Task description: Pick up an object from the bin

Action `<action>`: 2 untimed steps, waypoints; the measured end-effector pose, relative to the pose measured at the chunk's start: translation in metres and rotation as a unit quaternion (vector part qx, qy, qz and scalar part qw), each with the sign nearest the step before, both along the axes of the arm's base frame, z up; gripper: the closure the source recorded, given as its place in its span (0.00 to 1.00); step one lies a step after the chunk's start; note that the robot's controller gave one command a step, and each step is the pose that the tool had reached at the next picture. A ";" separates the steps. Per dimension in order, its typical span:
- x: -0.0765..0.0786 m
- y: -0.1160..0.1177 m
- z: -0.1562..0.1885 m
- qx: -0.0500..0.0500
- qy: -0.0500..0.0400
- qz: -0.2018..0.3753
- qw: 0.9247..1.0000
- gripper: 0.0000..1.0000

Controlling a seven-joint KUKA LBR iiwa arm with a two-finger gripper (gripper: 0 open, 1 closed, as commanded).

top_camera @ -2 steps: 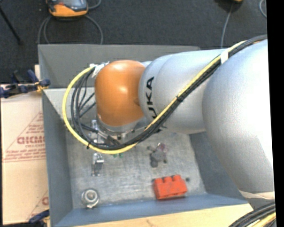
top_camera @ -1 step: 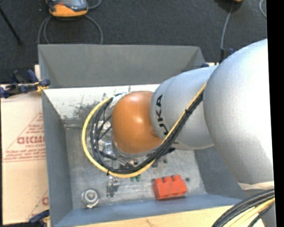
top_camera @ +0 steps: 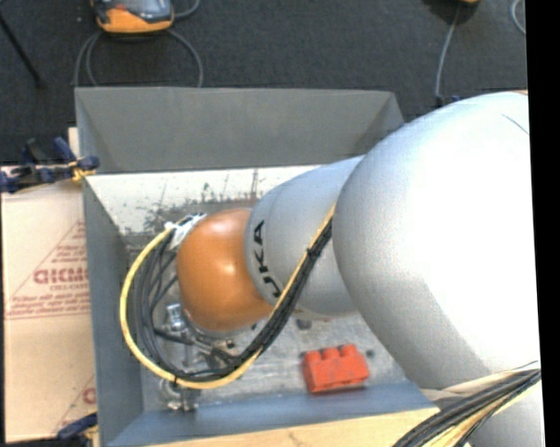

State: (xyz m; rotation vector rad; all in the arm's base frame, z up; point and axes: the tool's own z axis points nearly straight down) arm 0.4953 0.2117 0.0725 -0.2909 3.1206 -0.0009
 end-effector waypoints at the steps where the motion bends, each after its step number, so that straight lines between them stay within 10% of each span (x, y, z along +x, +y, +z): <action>1: 0.002 0.001 0.003 0.003 -0.003 -0.003 1.000 1.00; 2: 0.008 -0.003 0.173 0.001 -0.002 0.059 0.998 1.00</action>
Offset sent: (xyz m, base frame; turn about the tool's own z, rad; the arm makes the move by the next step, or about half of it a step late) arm 0.0000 0.0000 0.0000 0.0000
